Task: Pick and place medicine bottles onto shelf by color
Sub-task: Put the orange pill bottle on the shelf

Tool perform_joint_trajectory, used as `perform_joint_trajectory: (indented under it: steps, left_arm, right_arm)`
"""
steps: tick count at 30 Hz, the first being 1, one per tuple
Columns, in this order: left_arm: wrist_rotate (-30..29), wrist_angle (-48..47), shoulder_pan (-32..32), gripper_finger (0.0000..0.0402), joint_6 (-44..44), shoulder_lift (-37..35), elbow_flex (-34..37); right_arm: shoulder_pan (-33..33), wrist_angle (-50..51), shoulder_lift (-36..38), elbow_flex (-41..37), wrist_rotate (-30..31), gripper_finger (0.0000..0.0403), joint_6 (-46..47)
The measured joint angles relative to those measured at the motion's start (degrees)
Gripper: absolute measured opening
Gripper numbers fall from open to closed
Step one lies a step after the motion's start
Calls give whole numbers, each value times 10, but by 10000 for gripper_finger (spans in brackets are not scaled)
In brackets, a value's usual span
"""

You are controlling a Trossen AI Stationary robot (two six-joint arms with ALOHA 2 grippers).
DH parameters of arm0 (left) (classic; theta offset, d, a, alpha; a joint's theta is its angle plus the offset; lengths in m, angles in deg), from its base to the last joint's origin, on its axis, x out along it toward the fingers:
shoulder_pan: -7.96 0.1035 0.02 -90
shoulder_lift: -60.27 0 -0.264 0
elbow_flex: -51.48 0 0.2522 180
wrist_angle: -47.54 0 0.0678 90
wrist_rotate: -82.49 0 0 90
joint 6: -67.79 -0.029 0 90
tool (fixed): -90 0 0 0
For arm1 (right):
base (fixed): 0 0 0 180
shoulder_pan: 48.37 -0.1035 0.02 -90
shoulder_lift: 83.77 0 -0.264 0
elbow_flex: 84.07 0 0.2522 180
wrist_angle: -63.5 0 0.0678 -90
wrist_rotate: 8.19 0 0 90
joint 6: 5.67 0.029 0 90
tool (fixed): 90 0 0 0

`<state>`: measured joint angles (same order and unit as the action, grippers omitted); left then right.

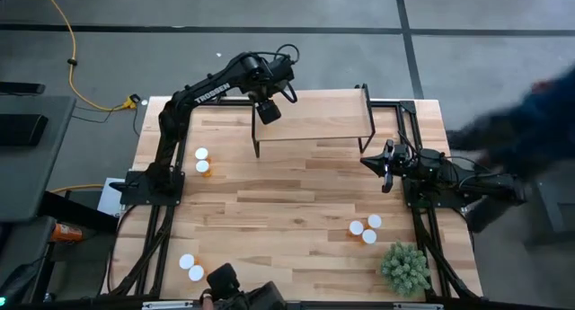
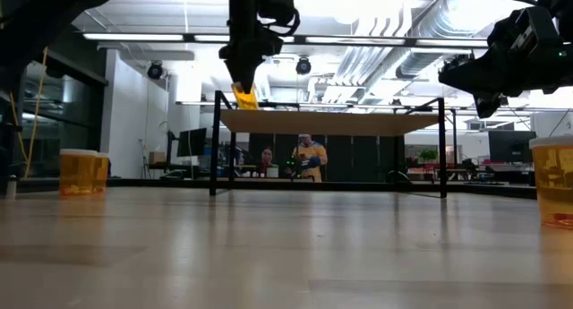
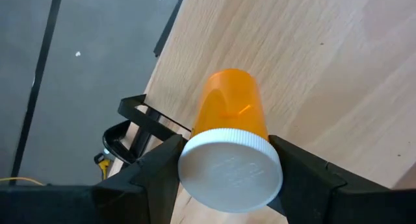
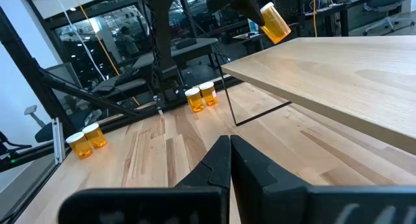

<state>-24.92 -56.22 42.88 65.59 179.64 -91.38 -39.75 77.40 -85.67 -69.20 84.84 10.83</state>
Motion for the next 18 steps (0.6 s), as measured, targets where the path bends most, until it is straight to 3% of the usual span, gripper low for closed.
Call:
perform_joint_trajectory:
  steps: [18]
  left_arm:
    - [7, 0, 10, 205, -10, 0, 0]
  right_arm:
    - [0, 0, 0, 0, 0, 0, 0]
